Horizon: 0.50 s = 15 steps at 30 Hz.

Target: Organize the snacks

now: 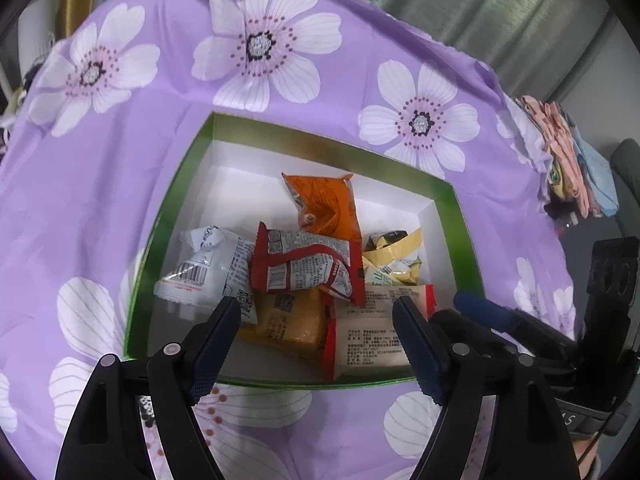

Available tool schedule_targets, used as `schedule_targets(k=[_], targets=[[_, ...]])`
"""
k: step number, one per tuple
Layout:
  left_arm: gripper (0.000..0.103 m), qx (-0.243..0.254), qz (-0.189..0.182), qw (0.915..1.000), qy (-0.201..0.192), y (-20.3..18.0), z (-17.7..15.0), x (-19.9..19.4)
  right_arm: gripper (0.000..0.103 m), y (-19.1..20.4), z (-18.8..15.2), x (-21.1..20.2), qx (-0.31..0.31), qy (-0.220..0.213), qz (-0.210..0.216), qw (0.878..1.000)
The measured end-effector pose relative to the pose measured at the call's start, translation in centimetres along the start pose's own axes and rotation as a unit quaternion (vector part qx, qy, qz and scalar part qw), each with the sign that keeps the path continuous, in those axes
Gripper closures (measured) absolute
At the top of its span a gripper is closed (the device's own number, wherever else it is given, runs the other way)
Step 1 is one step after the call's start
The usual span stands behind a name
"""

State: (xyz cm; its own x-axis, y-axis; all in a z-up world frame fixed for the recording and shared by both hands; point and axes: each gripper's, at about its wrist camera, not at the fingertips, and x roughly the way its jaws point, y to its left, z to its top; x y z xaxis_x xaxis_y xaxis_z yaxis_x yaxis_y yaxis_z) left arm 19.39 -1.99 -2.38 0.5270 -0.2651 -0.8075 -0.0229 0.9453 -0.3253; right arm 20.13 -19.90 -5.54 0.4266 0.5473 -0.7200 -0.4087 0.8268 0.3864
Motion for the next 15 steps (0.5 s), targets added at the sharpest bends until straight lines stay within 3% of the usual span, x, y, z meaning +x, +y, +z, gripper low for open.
schedule_targets(k=[12,15], targets=[[0.020,0.028,0.045,0.9978,-0.039,-1.0,-0.6,-3.3,0.012,2.5,-0.1,-3.2,-0.066,-0.036,-0.063,0.995],[0.020,0.035,0.065,0.9961,-0.049,-1.2,-0.8,-4.3,0.001,2.9,-0.2,-3.9,-0.074,-0.044,-0.075,0.993]])
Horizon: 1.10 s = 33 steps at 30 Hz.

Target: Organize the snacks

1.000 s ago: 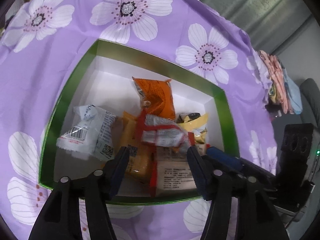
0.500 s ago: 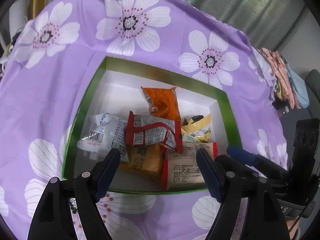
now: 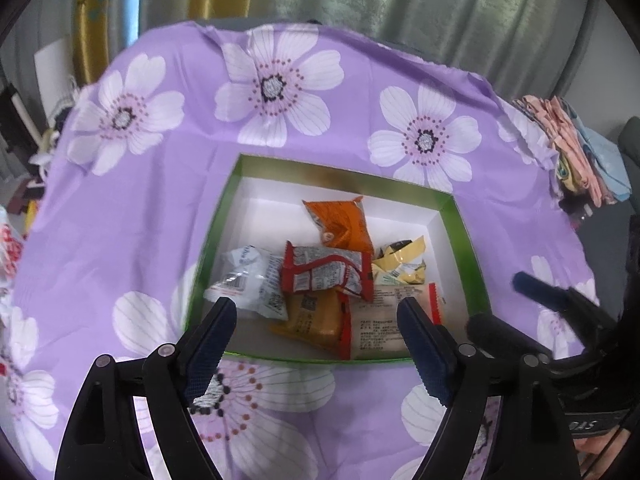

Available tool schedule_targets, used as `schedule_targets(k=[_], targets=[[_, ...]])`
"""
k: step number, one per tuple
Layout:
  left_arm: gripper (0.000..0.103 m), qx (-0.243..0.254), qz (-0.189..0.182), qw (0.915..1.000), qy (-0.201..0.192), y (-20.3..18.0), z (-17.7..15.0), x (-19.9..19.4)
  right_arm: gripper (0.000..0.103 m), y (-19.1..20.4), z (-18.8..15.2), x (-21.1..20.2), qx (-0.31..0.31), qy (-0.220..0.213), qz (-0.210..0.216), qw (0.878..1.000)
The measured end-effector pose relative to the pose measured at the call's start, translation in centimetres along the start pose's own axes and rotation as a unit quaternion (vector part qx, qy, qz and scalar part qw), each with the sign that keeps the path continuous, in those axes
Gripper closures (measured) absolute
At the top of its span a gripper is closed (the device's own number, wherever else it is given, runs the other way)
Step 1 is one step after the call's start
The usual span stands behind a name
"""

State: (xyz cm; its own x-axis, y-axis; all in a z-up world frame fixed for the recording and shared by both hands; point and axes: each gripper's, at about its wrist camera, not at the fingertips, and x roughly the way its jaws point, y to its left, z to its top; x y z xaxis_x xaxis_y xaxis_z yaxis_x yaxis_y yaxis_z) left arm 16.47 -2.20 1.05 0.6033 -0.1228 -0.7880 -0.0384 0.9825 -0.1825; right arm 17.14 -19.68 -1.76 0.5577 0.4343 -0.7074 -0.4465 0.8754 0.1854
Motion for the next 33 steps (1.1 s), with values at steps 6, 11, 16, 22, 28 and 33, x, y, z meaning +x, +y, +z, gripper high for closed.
schedule_targets(k=[6,11,16,22,28,33], targets=[[0.020,0.014,0.028,0.9994,-0.011,-0.5,-0.2,-2.0,0.001,0.9,0.1,-1.6,-0.021,-0.007,-0.015,1.000],[0.005,0.025,0.051,0.9982,-0.019,-0.8,-0.4,-3.7,0.001,1.5,0.2,-3.1,-0.026,-0.017,-0.029,0.999],[0.001,0.036,0.059,0.9971,-0.032,-1.2,-0.8,-5.4,0.001,2.3,0.3,-4.7,-0.036,-0.028,-0.033,0.998],[0.001,0.043,0.064,0.9959,-0.047,-1.6,-0.9,-7.5,0.001,3.5,0.5,-6.7,-0.047,-0.041,-0.033,0.998],[0.001,0.044,0.067,0.9948,-0.062,-1.8,-0.8,-9.3,0.001,4.6,0.5,-8.6,-0.060,-0.053,-0.031,0.996],[0.001,0.045,0.070,0.9937,-0.074,-1.9,-0.9,-10.7,0.001,5.0,0.6,-9.8,-0.065,-0.061,-0.030,0.996]])
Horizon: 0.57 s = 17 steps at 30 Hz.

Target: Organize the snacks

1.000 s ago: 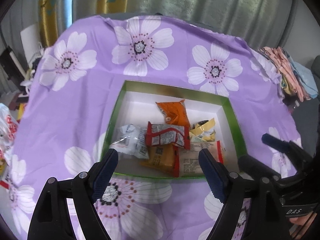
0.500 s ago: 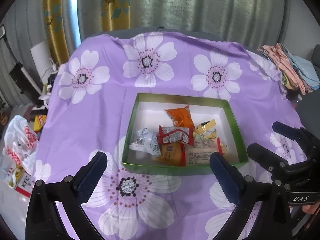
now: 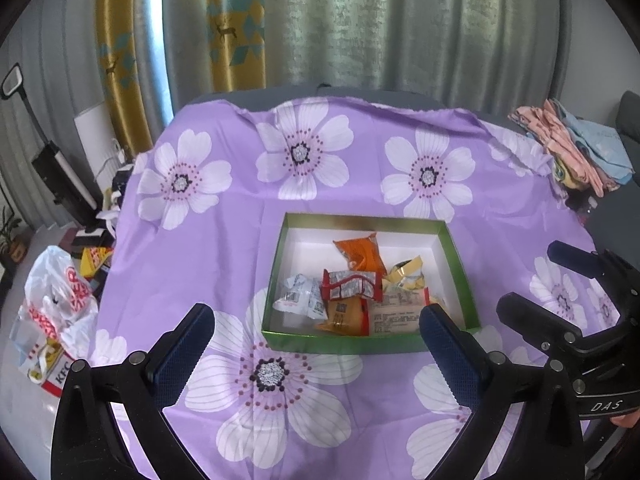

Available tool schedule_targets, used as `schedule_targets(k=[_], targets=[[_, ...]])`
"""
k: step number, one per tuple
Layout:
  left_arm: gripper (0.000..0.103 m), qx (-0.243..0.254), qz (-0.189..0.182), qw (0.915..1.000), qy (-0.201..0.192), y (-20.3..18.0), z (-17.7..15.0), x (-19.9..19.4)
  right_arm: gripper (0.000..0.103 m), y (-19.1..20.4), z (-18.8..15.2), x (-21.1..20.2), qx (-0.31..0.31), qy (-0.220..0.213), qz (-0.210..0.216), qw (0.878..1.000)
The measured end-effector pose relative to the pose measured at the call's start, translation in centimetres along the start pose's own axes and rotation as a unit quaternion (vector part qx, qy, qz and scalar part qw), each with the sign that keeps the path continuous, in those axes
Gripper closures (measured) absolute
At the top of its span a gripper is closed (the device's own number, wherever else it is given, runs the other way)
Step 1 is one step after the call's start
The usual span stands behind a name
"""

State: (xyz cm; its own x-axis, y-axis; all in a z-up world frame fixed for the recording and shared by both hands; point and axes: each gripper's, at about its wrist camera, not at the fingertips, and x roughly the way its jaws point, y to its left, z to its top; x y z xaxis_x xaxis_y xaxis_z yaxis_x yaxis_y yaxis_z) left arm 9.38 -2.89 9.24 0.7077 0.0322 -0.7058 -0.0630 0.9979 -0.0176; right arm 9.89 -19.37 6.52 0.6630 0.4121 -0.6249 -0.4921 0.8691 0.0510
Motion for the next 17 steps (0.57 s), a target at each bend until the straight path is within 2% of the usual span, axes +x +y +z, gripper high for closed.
schedule_targets(k=[10,17], targets=[[0.001,-0.005,-0.005,0.9999,-0.015,-0.1,0.6,-1.3,0.001,0.8,0.5,-1.5,-0.011,-0.013,0.001,1.000],[0.001,-0.011,0.009,0.9991,-0.039,0.0,0.8,-2.0,0.001,1.1,0.5,-2.0,-0.014,-0.017,0.001,1.000]])
